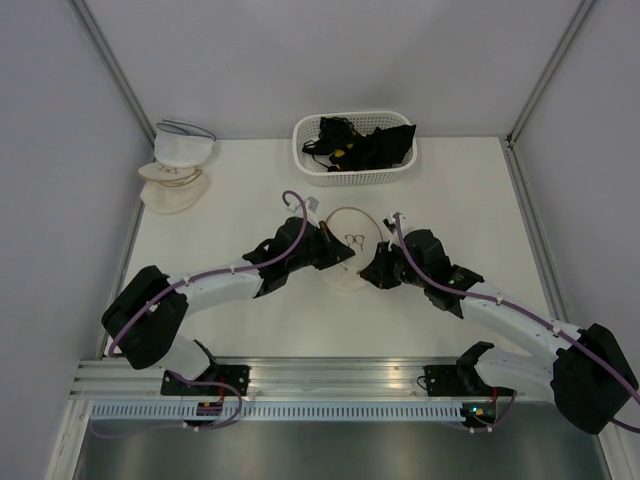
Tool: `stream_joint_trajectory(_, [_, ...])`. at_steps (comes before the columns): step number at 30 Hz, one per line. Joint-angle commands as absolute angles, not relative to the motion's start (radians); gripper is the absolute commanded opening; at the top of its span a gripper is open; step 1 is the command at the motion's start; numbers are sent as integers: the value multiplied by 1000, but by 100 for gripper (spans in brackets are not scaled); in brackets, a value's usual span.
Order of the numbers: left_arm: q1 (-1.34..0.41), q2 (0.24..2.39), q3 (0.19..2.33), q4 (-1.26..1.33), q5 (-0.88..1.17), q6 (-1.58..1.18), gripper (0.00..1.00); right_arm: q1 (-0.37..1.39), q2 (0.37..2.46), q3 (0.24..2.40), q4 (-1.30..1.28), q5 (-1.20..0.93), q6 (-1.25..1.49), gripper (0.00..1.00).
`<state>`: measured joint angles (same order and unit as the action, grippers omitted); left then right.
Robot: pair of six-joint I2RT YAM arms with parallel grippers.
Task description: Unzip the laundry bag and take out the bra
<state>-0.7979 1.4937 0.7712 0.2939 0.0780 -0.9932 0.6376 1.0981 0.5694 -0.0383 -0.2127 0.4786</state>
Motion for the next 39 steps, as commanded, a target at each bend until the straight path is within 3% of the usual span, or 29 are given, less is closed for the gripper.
stream_joint_trajectory(1, [-778, 1480, 782, 345, 118, -977, 2, 643, 1074, 595, -55, -215, 451, 15])
stream_joint_trajectory(9, [-747, 1482, 764, 382, 161, -994, 2, 643, 1095, 584, -63, -236, 448, 27])
stream_joint_trajectory(20, [-747, 1494, 759, 411, 196, -1002, 2, 643, 1111, 589, 23, -233, 474, 26])
stream_joint_trajectory(23, [-747, 1494, 756, 410, 201, -999, 2, 643, 1103, 589, 21, -222, 476, 18])
stream_joint_trajectory(27, [-747, 1502, 756, 402, 199, -994, 2, 644, 1086, 592, 5, -212, 469, 0])
stream_joint_trajectory(32, [-724, 1499, 772, 358, 213, -953, 2, 644, 1094, 632, -127, -177, 436, 0])
stream_joint_trajectory(39, [-611, 1479, 796, 258, 378, -833, 2, 643, 1163, 703, -336, 47, 384, 0])
